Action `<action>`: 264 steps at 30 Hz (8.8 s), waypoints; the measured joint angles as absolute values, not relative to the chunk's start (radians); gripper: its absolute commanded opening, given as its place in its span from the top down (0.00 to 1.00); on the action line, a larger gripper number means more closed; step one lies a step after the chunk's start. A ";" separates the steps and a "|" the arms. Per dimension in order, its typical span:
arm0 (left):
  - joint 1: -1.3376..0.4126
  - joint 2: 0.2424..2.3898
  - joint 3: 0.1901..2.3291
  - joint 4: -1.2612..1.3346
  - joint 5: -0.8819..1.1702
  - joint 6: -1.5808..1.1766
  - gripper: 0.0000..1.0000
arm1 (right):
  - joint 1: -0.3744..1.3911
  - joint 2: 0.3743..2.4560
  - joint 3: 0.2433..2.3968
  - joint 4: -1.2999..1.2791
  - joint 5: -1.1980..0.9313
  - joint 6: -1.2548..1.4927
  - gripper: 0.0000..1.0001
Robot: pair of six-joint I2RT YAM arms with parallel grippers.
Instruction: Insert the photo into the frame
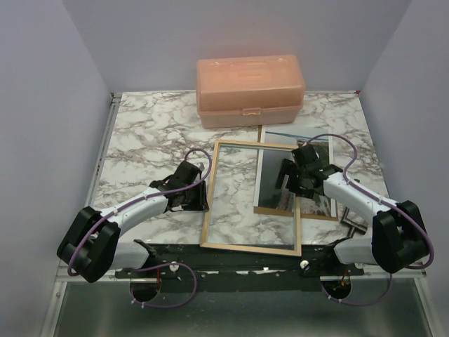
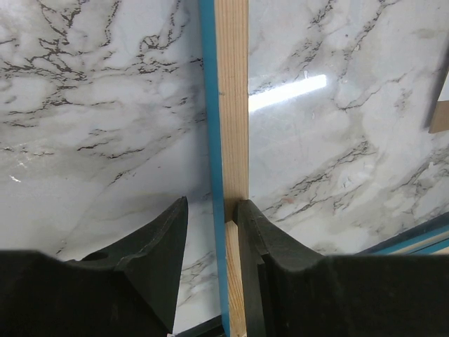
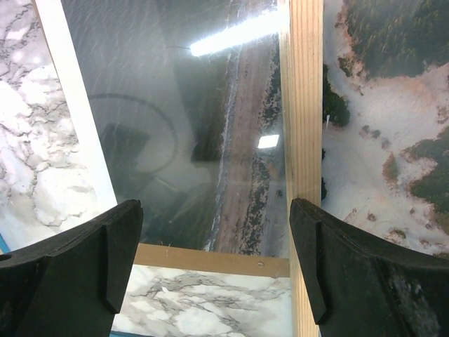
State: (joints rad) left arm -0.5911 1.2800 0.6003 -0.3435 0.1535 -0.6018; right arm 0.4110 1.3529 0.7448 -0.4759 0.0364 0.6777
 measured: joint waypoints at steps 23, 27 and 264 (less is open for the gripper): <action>-0.591 1.283 0.606 -0.356 0.119 -0.590 0.63 | 0.411 1.447 0.717 -0.122 -0.001 0.653 0.09; -0.593 1.288 0.605 -0.360 0.113 -0.588 0.63 | 0.410 1.442 0.694 -0.058 -0.036 0.655 0.09; -0.530 0.971 0.797 -0.712 0.038 -0.580 1.00 | 0.156 1.299 0.568 -0.220 -0.466 0.678 0.15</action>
State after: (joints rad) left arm -0.5304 0.9707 0.7967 -0.7116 0.0376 -0.5797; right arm 0.1558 1.2991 0.5678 -0.2195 -0.4664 0.6781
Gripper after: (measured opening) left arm 0.193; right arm 0.896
